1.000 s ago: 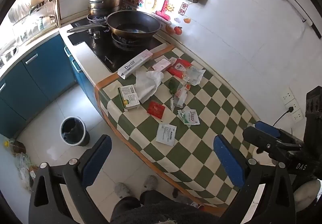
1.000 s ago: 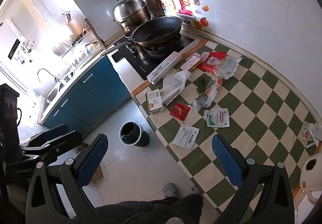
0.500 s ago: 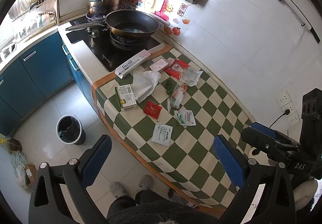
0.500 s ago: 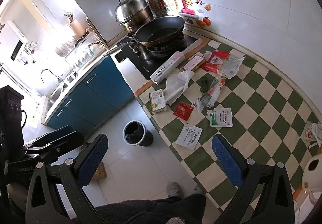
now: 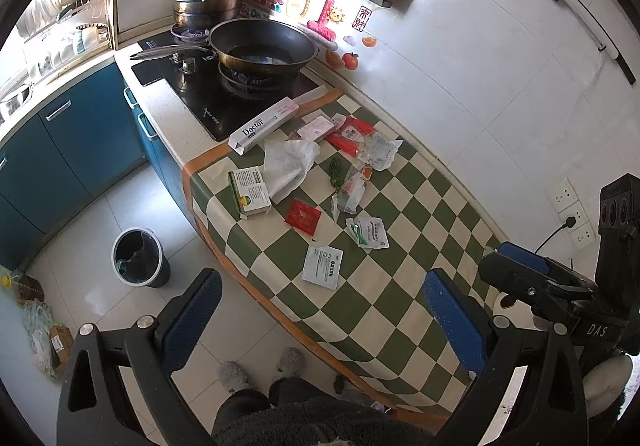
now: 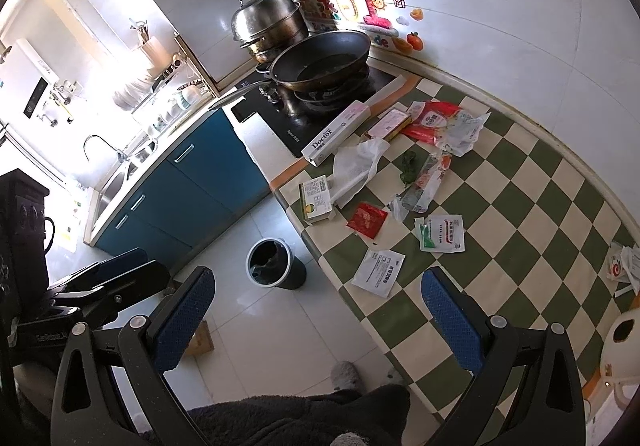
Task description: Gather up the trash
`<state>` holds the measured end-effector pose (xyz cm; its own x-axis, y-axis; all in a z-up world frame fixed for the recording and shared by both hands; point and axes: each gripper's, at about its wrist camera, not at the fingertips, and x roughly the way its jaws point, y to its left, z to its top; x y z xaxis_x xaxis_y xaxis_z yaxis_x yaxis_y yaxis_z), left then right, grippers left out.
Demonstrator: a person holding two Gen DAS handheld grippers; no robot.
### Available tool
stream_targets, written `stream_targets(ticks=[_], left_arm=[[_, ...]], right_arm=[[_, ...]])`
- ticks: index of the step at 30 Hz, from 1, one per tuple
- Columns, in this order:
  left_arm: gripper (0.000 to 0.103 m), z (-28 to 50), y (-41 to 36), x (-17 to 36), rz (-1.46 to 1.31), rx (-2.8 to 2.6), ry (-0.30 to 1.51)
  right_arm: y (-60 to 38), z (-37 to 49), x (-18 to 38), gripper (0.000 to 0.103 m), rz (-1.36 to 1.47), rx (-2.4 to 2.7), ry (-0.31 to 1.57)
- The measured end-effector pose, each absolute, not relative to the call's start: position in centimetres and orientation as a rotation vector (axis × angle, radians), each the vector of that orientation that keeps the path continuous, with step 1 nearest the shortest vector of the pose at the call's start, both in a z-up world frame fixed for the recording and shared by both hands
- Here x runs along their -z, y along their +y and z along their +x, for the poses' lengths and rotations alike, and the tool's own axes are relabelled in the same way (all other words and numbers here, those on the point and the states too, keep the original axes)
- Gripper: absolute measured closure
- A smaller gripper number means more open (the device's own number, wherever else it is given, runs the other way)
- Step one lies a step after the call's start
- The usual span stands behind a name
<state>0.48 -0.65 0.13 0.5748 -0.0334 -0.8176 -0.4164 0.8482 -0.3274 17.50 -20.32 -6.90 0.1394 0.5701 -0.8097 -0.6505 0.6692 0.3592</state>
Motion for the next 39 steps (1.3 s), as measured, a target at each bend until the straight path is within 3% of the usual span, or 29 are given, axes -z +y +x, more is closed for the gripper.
stream_targets(ticks=[39], left_arm=[[0.000,0.17,-0.73,-0.13,-0.533,-0.237,0.937]], right_arm=[[-20.23,17.69,6.86,0.000,-0.082,-0.884,1.132]])
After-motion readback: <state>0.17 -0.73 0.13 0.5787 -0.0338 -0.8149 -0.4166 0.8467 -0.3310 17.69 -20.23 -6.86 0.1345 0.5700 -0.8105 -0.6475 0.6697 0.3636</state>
